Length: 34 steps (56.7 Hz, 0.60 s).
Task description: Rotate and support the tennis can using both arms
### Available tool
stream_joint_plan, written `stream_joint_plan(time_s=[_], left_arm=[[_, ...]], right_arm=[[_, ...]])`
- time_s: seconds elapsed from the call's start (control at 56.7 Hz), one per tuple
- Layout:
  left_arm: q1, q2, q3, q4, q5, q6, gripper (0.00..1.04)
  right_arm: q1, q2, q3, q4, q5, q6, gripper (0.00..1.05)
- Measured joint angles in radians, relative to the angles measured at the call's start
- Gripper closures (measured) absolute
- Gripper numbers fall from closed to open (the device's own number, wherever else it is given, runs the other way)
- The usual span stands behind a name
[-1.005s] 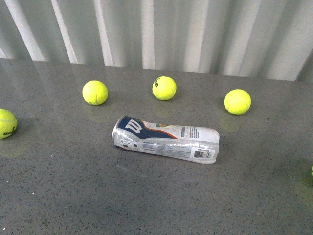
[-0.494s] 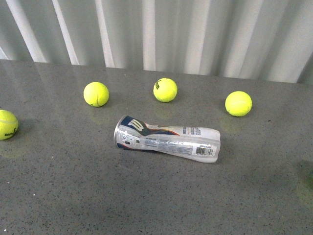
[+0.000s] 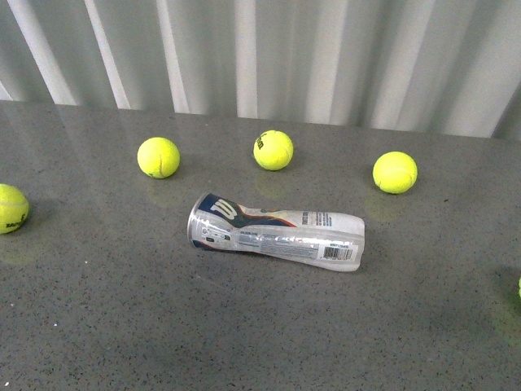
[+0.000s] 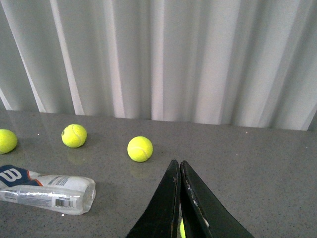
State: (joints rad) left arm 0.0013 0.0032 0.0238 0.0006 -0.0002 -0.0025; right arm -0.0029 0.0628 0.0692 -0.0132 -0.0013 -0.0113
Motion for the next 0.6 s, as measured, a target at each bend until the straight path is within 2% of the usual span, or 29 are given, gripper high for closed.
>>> stream_joint_plan(time_s=[0.599], left_arm=[[0.0,0.0,0.0,0.0,0.0,0.0,0.07]], right_arm=[[0.0,-0.059,-0.064,0.01,0.0,0.001,1.01]])
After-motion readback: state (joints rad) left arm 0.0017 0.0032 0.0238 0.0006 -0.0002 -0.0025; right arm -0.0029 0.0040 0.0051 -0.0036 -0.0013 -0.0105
